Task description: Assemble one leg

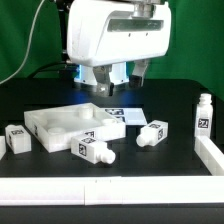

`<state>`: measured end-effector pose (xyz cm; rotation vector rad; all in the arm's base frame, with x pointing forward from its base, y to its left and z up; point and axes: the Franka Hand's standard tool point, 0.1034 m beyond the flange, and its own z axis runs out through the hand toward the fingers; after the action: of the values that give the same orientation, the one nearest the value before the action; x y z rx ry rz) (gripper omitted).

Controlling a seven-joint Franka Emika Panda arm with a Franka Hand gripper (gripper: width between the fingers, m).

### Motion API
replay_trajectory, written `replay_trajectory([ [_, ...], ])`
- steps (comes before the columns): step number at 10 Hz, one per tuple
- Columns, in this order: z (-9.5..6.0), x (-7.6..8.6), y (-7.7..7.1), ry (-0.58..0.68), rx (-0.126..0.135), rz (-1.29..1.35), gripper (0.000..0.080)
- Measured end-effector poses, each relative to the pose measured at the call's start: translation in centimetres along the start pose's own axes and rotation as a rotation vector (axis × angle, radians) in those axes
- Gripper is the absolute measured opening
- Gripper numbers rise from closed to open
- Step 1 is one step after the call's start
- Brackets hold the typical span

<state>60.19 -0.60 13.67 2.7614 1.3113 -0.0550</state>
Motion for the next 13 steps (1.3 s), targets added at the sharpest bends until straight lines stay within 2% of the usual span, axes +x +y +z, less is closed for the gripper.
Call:
replay_trajectory([
  [3, 0.3, -0.1, 0.0, 0.001, 0.001, -0.013, 0.0649],
  [5, 3.0, -1.4, 0.7, 0.015, -0.010, -0.035, 0.0649],
  [7, 6.5, -3.2, -0.1, 0.022, -0.001, -0.051, 0.0649],
  [10, 10.3, -3.9, -1.1, 0.039, 0.006, -0.056, 0.0649],
  [13, 11.9, -4.3, -1.4, 0.031, 0.023, -0.063, 0.0649],
])
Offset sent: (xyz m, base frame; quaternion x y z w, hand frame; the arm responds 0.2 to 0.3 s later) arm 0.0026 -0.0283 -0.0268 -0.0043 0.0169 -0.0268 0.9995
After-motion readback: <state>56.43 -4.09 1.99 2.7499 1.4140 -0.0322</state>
